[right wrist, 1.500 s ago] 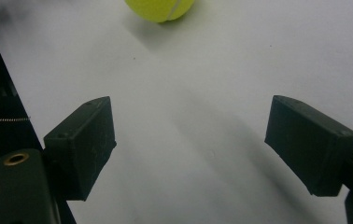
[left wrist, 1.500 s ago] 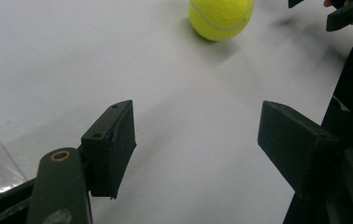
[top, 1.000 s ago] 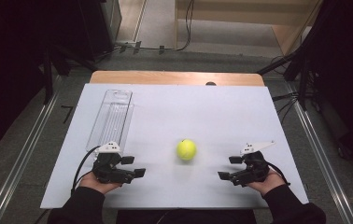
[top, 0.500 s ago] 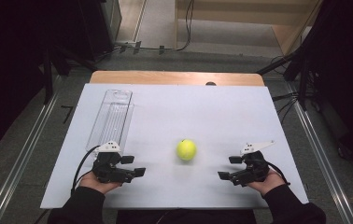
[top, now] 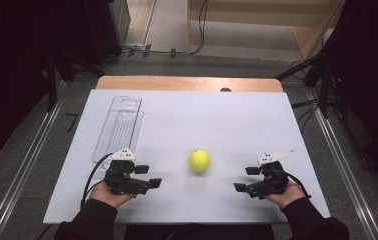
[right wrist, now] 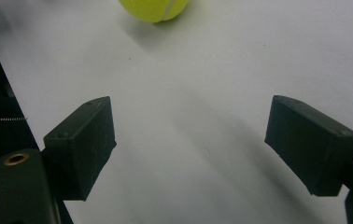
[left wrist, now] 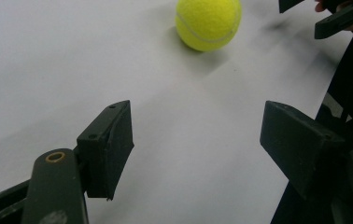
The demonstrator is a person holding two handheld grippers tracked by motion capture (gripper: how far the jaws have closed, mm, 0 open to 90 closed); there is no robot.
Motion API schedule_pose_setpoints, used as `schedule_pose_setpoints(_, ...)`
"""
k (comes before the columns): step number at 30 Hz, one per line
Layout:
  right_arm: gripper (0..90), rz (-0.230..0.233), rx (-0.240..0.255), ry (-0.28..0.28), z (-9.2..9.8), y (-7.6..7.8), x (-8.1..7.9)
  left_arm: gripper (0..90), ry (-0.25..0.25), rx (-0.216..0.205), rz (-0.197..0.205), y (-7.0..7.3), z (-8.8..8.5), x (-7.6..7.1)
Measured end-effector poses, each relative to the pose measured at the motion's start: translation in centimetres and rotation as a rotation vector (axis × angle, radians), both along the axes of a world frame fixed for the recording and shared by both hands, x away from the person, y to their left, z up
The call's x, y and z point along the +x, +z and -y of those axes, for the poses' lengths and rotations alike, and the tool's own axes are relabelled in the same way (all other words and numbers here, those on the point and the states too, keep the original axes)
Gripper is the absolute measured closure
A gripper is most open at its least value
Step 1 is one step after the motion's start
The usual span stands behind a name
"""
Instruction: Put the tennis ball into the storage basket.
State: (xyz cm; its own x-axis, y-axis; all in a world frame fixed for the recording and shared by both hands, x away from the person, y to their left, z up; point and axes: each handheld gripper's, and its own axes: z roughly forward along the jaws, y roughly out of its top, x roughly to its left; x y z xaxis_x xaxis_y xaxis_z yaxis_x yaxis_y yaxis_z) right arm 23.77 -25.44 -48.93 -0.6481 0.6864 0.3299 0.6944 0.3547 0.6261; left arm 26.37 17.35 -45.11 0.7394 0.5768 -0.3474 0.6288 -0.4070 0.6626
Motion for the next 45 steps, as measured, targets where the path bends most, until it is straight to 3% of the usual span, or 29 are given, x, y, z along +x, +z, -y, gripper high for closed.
schedule_pose_setpoints(14, 13.9, 0.002, -0.004, 0.001, 0.1, 0.0, 0.0, 18.5, -0.020, 0.004, 0.014, 0.5, 1.5, 0.2)
schedule_pose_setpoints(17, 14.0, 0.009, -0.006, 0.000, 0.1, 0.0, -0.1, 9.4, -0.023, -0.020, 0.031, 0.6, 1.8, 0.3)
schedule_pose_setpoints(18, 13.9, 0.009, -0.005, 0.000, 0.1, 0.1, -0.1, 0.0, -0.021, -0.016, 0.037, 0.7, 1.9, 0.4)
schedule_pose_setpoints(26, 13.9, 0.011, -0.006, -0.012, 0.4, 0.1, -0.1, 0.0, -0.062, -0.040, -0.010, 1.3, 3.1, 0.5)
schedule_pose_setpoints(29, 13.9, 0.014, -0.008, -0.013, 0.6, 0.2, -0.1, 0.0, -0.058, -0.005, 0.005, 1.4, 3.5, 0.7)
schedule_pose_setpoints(45, 13.9, 0.016, -0.011, -0.021, 0.7, 0.2, -0.1, 3.6, -0.060, 0.006, -0.010, 2.1, 5.4, 3.5)
